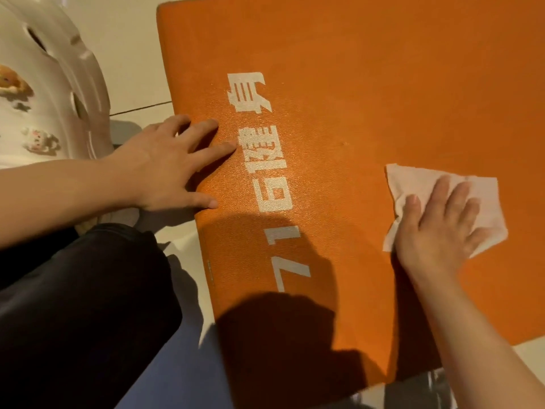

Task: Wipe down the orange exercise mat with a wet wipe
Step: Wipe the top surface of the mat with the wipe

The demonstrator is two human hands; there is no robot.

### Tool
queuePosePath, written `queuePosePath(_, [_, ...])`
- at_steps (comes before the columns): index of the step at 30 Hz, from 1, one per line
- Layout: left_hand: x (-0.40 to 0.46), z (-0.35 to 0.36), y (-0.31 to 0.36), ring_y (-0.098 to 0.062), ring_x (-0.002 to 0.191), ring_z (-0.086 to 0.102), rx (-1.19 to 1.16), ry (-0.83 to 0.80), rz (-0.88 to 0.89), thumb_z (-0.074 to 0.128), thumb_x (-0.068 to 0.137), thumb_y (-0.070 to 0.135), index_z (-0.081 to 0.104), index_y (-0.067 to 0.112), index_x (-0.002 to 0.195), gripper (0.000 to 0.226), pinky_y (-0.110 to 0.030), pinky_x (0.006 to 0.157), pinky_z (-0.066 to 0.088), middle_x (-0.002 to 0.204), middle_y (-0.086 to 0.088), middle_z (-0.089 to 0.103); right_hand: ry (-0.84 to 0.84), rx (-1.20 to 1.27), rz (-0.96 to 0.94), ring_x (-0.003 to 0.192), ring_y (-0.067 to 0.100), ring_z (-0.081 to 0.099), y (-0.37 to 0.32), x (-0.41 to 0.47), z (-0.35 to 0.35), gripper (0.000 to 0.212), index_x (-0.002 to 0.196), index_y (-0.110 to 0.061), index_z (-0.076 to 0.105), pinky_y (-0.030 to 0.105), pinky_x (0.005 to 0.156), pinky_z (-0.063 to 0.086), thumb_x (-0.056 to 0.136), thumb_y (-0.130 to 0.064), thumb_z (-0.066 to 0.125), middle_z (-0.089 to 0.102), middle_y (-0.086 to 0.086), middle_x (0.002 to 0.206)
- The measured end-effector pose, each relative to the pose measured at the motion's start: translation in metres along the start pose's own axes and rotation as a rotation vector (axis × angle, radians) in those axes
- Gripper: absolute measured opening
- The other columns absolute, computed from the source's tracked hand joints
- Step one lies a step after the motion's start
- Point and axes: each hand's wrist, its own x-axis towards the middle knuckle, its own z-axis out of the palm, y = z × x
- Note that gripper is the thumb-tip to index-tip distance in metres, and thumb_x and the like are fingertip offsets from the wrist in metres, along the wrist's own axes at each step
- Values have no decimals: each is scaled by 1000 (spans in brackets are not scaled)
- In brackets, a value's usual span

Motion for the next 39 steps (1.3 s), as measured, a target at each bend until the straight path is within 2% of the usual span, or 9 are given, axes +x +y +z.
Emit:
queuePosePath(7, [-4, -8, 2, -56, 122, 43, 0, -97, -13, 14, 81, 89, 26, 27, 155, 97, -65, 94, 47, 150, -25, 37, 0, -68, -442, 148, 35, 13, -78, -117, 58, 64, 154, -16, 24, 55, 116, 5, 98, -47, 23, 18, 13, 161])
queuePosePath(13, [-28, -41, 27, -35, 144, 31, 126, -141, 43, -8, 76, 85, -17, 38, 153, 91, -46, 112, 36, 164, -9, 13, -271, -279, -973, 147, 30, -24, -77, -199, 69, 60, 157, -27, 15, 55, 111, -26, 101, -47, 21, -14, 7, 162])
queuePosePath(15, [-36, -66, 46, -24, 144, 32, 152, -258, 44, 0, 84, 82, -22, 38, 151, 84, -34, 109, 38, 164, -2, 7, -237, -268, -1080, 150, 30, -12, -55, -202, 68, 59, 155, -29, 24, 53, 115, -19, 100, -50, 22, -1, 5, 164])
queuePosePath(17, [-39, -87, 67, -22, 134, 44, 133, -312, 19, 21, 93, 70, -5, 36, 155, 75, -31, 100, 47, 160, -1, 18, -190, -231, -1110, 149, 27, 16, -33, -194, 58, 59, 148, -29, 38, 53, 118, 2, 96, -53, 28, 23, 2, 160])
queuePosePath(21, [-63, -89, 107, -22, 124, 52, -9, -358, -14, 34, 98, 61, 16, 32, 153, 66, -39, 94, 52, 148, 0, 38, -128, -202, -799, 146, 28, 29, 22, -135, 37, 62, 153, -28, 26, 52, 116, 11, 97, -55, 27, 20, 0, 160])
queuePosePath(26, [-105, -63, 151, -25, 126, 51, -205, -443, -222, 41, 99, 56, 13, 29, 155, 68, -37, 96, 49, 151, -3, 36, -177, -69, -163, 151, 30, -4, 77, -48, -11, 69, 158, -27, 3, 57, 119, -3, 98, -60, 10, -5, 5, 165])
queuePosePath(29, [-130, -34, 190, -29, 129, 49, -859, -202, -591, 45, 101, 45, 21, 26, 154, 62, -38, 101, 41, 150, -8, 42, -154, -22, -37, 150, 30, -9, 81, -46, -12, 72, 158, -22, 1, 59, 118, -3, 97, -59, 10, -9, 7, 164])
queuePosePath(35, [-178, 23, 274, -27, 135, 45, -1311, -177, -965, 42, 105, 30, 27, 18, 153, 52, -36, 108, 36, 152, -9, 43, -182, -130, -486, 150, 35, -10, 5, -151, 42, 72, 155, -22, -4, 57, 115, -14, 93, -57, 0, -8, 10, 164])
queuePosePath(39, [-175, 32, 287, -28, 122, 54, -1494, -83, -1141, 42, 104, 27, 40, 21, 146, 43, -45, 107, 42, 135, -6, 56, -232, -174, -868, 149, 36, 16, -14, -229, 62, 64, 153, -21, 29, 59, 118, 2, 96, -50, 26, 24, 10, 161])
